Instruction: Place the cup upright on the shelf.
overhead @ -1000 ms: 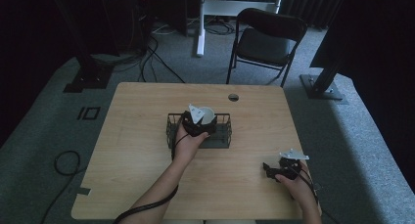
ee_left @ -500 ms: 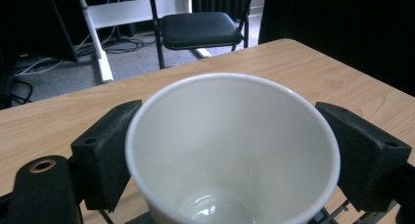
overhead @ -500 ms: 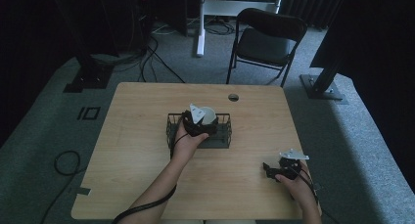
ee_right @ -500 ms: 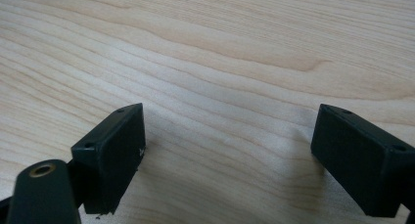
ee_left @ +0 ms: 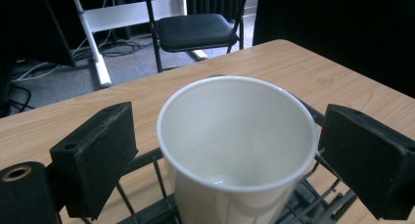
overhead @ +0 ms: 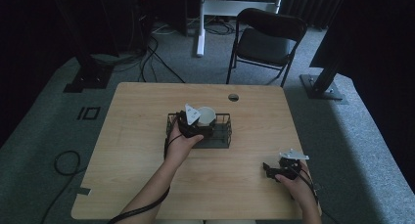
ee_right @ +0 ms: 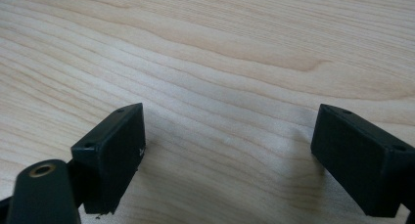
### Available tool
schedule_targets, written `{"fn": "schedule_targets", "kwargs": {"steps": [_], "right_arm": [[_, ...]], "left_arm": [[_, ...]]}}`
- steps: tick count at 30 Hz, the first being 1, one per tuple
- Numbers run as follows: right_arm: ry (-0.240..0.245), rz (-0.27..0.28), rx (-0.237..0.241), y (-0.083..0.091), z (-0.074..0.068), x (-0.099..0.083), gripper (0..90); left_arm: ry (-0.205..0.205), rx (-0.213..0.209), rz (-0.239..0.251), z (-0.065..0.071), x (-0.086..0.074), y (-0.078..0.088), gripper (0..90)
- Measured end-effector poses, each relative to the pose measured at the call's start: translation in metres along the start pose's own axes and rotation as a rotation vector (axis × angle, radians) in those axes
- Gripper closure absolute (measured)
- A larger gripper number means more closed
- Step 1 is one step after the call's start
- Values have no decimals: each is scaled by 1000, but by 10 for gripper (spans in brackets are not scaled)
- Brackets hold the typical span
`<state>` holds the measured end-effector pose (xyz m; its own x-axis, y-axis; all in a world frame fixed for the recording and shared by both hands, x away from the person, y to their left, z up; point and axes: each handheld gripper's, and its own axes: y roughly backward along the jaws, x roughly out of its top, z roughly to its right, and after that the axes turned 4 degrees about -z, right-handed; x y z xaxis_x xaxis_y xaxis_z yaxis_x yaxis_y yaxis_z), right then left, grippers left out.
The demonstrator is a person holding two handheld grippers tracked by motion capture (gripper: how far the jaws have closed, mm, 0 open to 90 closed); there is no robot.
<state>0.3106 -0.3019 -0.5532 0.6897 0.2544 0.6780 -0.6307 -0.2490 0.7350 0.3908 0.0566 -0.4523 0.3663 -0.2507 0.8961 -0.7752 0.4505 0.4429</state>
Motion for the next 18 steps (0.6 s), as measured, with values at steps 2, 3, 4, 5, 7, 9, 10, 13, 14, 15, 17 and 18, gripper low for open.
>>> {"fn": "schedule_targets", "kwargs": {"steps": [2,3,4,5,7,9,10,13,14,15,17,18], "right_arm": [[0,0,0,0,0,0,125],[0,0,0,0,0,0,125],[0,0,0,0,0,0,125],[0,0,0,0,0,0,125],[0,0,0,0,0,0,125],[0,0,0,0,0,0,125],[0,0,0,0,0,0,125],[0,0,0,0,0,0,125],[0,0,0,0,0,0,125],[0,0,-1,0,0,0,125],[0,0,-1,0,0,0,125],[1,0,-1,0,0,0,125]], "left_arm": [[-5,0,2,-1,0,5,76],[-2,-4,6,-2,1,7,76],[-2,-4,6,-2,1,7,76],[-6,-2,14,-3,1,12,76],[-8,-3,14,-4,0,17,76],[-11,-10,18,-5,-1,21,76],[-11,-10,18,-5,-1,21,76],[-8,-20,29,-6,-3,30,76],[-8,-20,29,-6,-3,30,76],[-9,-25,30,-6,-4,35,76],[-7,-24,32,-8,-7,39,76],[-7,-24,32,-8,-7,39,76]]}}
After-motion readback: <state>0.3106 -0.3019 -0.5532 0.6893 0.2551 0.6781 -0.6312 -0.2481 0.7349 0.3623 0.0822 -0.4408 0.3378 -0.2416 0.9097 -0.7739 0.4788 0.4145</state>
